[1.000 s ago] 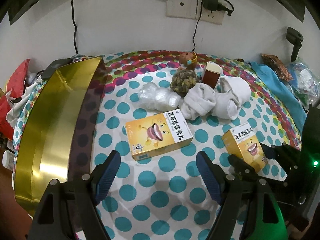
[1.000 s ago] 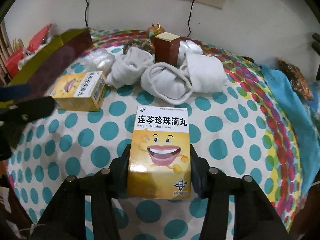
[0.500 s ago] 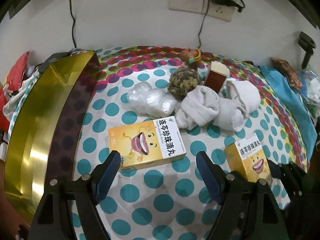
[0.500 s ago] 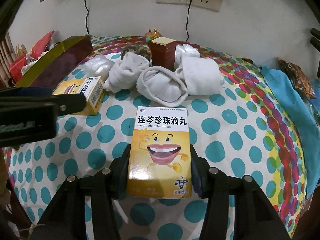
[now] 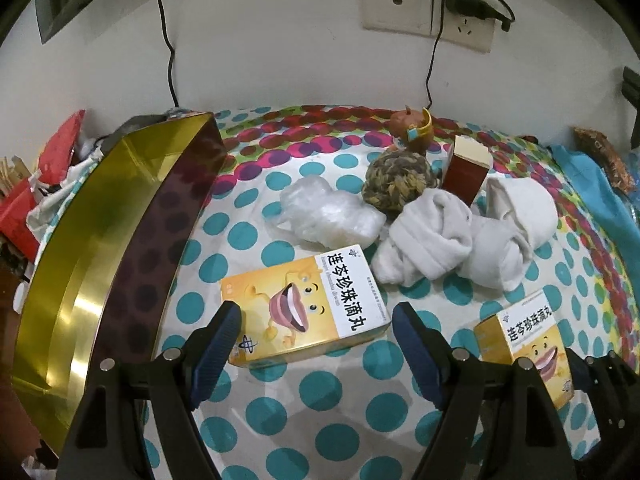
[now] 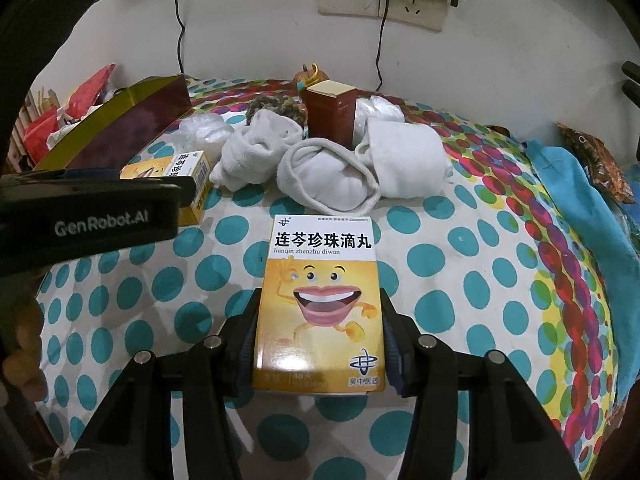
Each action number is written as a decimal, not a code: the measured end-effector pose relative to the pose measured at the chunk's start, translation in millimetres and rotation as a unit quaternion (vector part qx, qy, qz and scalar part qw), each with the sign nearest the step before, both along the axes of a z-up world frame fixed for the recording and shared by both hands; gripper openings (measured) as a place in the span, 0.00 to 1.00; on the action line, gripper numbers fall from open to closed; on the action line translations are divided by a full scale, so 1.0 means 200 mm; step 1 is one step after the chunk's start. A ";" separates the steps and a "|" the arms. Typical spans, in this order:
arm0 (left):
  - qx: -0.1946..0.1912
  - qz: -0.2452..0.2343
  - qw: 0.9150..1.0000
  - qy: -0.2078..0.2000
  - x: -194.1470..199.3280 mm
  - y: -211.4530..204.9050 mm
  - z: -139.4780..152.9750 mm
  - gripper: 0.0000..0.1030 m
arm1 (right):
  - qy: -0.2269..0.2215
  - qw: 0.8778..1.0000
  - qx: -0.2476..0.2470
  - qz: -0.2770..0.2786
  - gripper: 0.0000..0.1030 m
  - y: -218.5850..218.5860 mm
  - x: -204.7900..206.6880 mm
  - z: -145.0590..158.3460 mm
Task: Organize objects
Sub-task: 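Lift the yellow medicine box with the right tool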
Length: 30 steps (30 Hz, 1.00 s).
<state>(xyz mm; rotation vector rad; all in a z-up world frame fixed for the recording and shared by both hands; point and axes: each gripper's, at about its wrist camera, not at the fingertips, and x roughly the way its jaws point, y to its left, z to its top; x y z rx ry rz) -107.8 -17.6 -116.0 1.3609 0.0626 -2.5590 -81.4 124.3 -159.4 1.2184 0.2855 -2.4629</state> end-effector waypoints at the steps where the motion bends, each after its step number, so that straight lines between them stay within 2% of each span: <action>1: -0.007 -0.004 1.000 -0.003 -0.01 0.01 0.00 0.78 | 0.001 1.000 -0.003 0.000 0.47 0.00 0.00 0.00; 4: -0.005 -0.028 1.000 -0.006 -0.01 0.02 0.00 0.78 | 0.003 1.000 -0.006 0.002 0.47 0.01 0.00 0.00; 6: -0.018 -0.037 0.999 -0.007 0.01 0.02 0.00 0.78 | 0.004 1.000 -0.007 0.003 0.47 0.01 0.00 0.00; 9: -0.039 -0.016 0.999 -0.003 0.03 0.01 -0.01 0.78 | 0.004 1.000 -0.009 0.007 0.47 0.01 0.00 0.00; 12: -0.040 0.008 0.999 -0.002 0.04 0.01 -0.02 0.78 | 0.005 1.000 -0.006 0.009 0.47 0.00 0.00 0.00; 18: -0.016 0.000 1.000 0.012 -0.01 -0.01 -0.01 0.78 | 0.006 1.000 -0.003 0.010 0.47 0.00 0.00 0.00; 23: 0.012 0.042 0.999 0.021 0.00 -0.08 0.00 0.78 | 0.007 1.000 -0.001 0.011 0.48 0.00 0.00 -0.01; 27: 0.020 0.087 0.995 0.034 0.06 -0.11 0.01 0.79 | 0.007 1.000 -0.001 0.011 0.49 -0.01 0.00 -0.01; 30: 0.010 0.082 0.996 0.026 0.04 -0.10 0.00 0.79 | 0.007 1.000 -0.001 0.011 0.49 -0.01 0.00 -0.01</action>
